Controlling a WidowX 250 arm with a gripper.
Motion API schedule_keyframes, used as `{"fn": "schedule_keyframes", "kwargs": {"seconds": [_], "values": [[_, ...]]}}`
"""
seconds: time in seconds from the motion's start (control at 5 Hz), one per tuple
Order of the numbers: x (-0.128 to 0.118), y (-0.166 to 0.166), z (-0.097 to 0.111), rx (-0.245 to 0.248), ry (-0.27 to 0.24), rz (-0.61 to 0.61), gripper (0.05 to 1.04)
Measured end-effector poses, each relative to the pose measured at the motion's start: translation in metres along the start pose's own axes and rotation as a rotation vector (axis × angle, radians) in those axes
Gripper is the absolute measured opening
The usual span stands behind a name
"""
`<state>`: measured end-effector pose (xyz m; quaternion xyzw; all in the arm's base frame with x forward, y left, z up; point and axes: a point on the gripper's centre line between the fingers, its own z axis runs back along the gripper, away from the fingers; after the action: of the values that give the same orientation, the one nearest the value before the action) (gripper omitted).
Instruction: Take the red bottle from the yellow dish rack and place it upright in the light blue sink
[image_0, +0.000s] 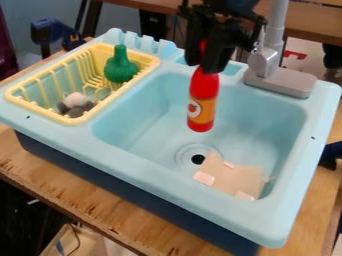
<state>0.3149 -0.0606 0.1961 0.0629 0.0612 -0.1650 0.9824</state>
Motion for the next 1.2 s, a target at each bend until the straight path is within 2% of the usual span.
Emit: {"fn": "schedule_keyframes", "kwargs": {"seconds": [0.4, 0.6, 0.8, 1.0, 1.2], "values": [[0.037, 0.034, -0.022, -0.008, 0.062, 0.088, 0.34], [0.04, 0.036, -0.032, 0.0, 0.107, 0.088, 0.34], [0.041, 0.036, -0.033, 0.002, 0.107, 0.087, 0.34], [0.04, 0.039, -0.034, -0.008, 0.11, 0.081, 0.38], [0.037, 0.051, -0.038, -0.038, 0.117, 0.094, 0.693]]}}
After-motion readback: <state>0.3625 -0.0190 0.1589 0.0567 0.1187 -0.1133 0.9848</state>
